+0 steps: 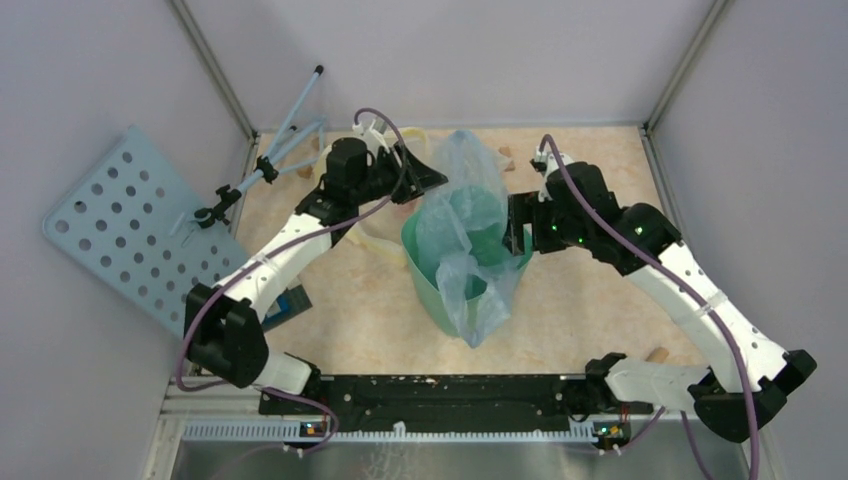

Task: Put the trash bags into the trash bin
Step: Place the trash bag in the trash bin.

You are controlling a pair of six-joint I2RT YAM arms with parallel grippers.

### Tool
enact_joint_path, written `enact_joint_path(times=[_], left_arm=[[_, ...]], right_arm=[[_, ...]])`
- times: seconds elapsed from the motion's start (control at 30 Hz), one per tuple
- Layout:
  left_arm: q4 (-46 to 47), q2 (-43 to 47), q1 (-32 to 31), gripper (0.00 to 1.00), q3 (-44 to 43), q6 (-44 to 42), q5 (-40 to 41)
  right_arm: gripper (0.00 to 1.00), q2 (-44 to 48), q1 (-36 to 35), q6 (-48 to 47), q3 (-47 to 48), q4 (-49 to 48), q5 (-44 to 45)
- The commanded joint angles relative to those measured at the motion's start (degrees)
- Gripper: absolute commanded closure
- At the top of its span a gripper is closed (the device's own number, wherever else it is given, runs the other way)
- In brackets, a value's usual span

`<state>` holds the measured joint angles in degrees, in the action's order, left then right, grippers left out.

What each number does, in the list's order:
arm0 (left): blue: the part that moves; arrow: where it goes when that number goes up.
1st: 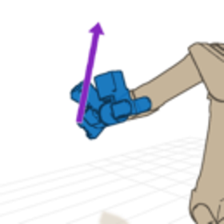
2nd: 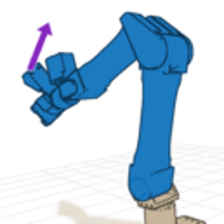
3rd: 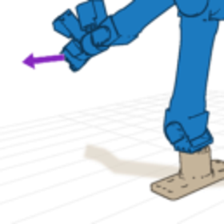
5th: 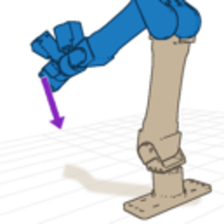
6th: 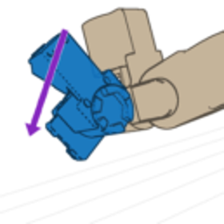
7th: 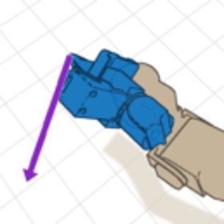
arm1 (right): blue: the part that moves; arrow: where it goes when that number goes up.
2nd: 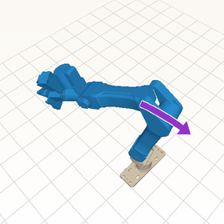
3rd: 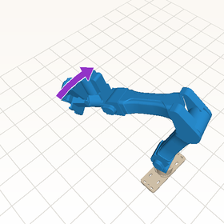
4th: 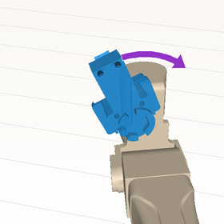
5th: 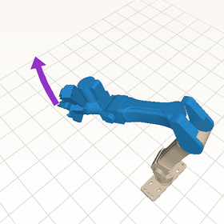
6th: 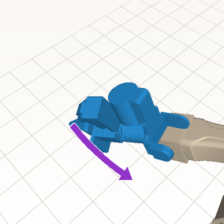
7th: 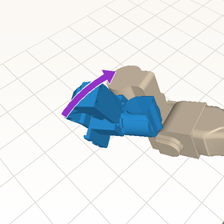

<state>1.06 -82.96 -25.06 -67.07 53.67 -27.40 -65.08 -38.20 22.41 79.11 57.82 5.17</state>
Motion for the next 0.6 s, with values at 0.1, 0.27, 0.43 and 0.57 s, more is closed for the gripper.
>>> enact_joint_path(times=[0.1,0.27,0.43,0.57], left_arm=[[-9.6,10.7,1.8,0.39,-2.8,-8.5,8.6],[-18.5,18.0,1.9,0.27,-3.6,-10.4,13.0],[-22.8,20.4,0.9,0.32,-5.1,-7.9,10.0],[-23.2,19.9,-5.5,0.32,-5.0,-3.8,12.1]], right_arm=[[0.24,1.2,-0.3,-0.9,1.1,-4.3,6.9],[0.36,1.5,-0.3,-3.2,1.9,-8.8,3.5],[0.39,-0.5,-0.3,-5.5,5.7,-8.6,-0.5],[0.38,-5.3,-1.1,-7.5,9.2,-5.5,0.2]])
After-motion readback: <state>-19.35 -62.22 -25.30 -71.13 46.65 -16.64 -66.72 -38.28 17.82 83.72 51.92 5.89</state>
